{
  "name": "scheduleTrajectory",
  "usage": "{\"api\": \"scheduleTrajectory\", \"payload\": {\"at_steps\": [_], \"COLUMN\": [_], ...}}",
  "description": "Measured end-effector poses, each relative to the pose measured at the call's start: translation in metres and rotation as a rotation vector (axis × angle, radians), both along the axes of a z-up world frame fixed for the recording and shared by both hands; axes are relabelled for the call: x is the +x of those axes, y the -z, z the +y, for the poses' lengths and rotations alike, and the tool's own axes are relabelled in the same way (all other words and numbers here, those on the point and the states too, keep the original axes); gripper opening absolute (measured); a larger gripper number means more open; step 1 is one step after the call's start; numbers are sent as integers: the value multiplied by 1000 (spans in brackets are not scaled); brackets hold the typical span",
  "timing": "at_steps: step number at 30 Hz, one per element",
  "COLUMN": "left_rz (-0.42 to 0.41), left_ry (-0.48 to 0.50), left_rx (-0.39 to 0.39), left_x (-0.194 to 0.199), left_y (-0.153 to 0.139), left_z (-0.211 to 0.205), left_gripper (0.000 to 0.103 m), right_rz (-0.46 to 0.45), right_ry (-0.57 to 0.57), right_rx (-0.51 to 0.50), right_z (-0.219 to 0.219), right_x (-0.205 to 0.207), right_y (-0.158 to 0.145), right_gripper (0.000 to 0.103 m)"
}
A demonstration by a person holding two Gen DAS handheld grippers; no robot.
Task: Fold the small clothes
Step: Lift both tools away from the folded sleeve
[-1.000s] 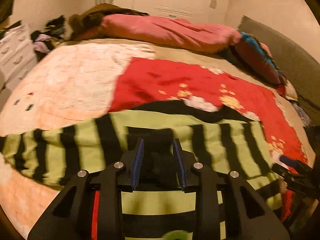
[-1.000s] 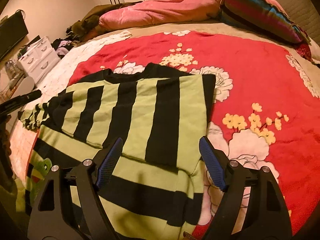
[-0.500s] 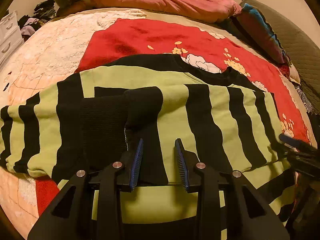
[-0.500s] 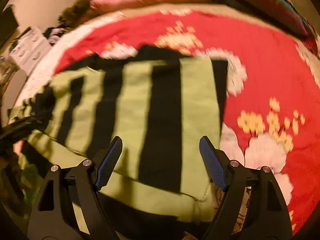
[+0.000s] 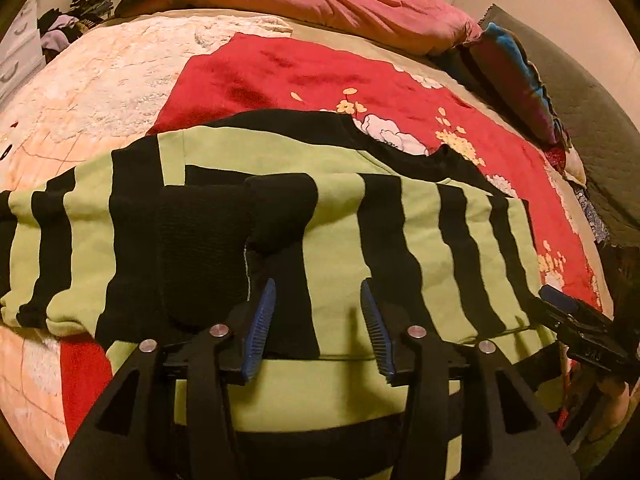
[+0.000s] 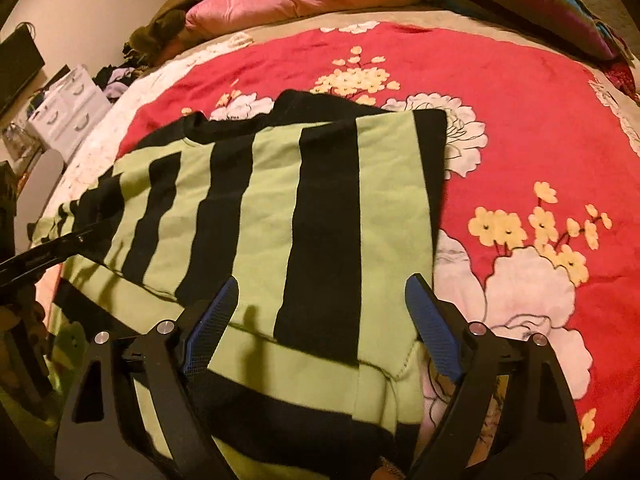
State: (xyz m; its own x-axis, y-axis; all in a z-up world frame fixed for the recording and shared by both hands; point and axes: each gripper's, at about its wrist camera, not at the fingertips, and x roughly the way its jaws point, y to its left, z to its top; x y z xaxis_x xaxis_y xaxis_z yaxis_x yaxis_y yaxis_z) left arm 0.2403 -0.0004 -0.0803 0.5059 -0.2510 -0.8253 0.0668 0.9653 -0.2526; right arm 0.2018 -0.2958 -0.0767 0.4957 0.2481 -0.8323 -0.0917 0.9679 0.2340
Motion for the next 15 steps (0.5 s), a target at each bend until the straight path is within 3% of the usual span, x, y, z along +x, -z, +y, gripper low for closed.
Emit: {"api": "scheduleTrajectory", "payload": {"at_steps": [5,8,15], "left_rz": [-17,-40,-87], "left_ry": [1,-4,-13], "left_rx": [9,29,61], "left_x": [-6,-11,-24], "left_y": [-14,-27,-57], "left_z": [0,1,5], "left_gripper": [52,57,85], "right_rz": [-17,-42,-95], "right_ry": [14,25,35], "right_rx": [27,34,44], "right_z": [-4,-4,-4], "right_x": [-5,-11,-20], "right_y": [-13,-25,-49], "right_gripper": [79,90,91]}}
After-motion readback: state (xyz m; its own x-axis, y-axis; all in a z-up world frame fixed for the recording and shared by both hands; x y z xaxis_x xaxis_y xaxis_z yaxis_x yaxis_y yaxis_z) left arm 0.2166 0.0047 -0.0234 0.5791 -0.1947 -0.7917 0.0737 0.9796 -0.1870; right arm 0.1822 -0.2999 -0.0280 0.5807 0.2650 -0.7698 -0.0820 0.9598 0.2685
